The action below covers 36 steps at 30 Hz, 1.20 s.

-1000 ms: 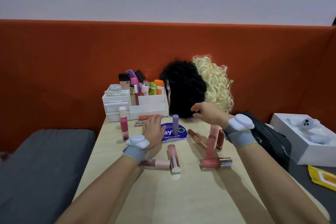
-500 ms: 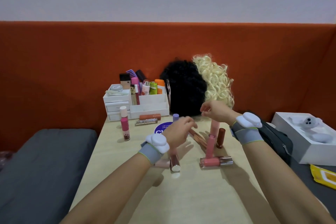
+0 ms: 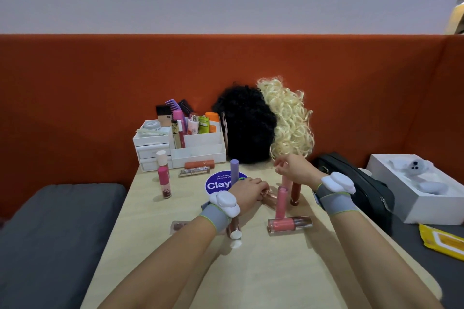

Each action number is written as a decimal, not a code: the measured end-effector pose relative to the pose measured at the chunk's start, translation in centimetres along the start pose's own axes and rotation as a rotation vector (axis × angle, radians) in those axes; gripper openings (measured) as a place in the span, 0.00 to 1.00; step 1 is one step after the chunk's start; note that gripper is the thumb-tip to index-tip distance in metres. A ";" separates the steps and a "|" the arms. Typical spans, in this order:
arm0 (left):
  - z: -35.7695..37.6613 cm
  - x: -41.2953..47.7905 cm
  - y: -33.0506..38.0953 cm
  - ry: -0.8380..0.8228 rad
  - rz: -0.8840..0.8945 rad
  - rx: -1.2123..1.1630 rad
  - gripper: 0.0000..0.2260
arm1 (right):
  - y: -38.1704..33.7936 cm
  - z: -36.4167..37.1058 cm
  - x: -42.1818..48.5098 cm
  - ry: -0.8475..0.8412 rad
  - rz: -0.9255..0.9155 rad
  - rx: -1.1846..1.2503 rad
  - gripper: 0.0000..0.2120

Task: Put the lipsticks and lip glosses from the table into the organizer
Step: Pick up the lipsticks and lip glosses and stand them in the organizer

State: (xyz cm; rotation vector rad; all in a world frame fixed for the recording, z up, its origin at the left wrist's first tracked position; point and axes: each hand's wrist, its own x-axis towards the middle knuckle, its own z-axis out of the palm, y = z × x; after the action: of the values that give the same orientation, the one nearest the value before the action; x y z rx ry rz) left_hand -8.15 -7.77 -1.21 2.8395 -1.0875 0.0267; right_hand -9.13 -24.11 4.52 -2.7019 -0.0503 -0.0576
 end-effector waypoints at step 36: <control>0.5 -10.9 -9.9 0.412 -0.358 -0.774 0.11 | -13.1 5.6 -4.0 -0.234 -0.496 -0.068 0.10</control>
State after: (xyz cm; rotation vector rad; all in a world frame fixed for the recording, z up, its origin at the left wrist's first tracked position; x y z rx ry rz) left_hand -9.69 6.81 -3.11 2.1393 -0.3695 0.1249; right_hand -13.53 -9.97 4.82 -2.6831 -0.7979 0.1100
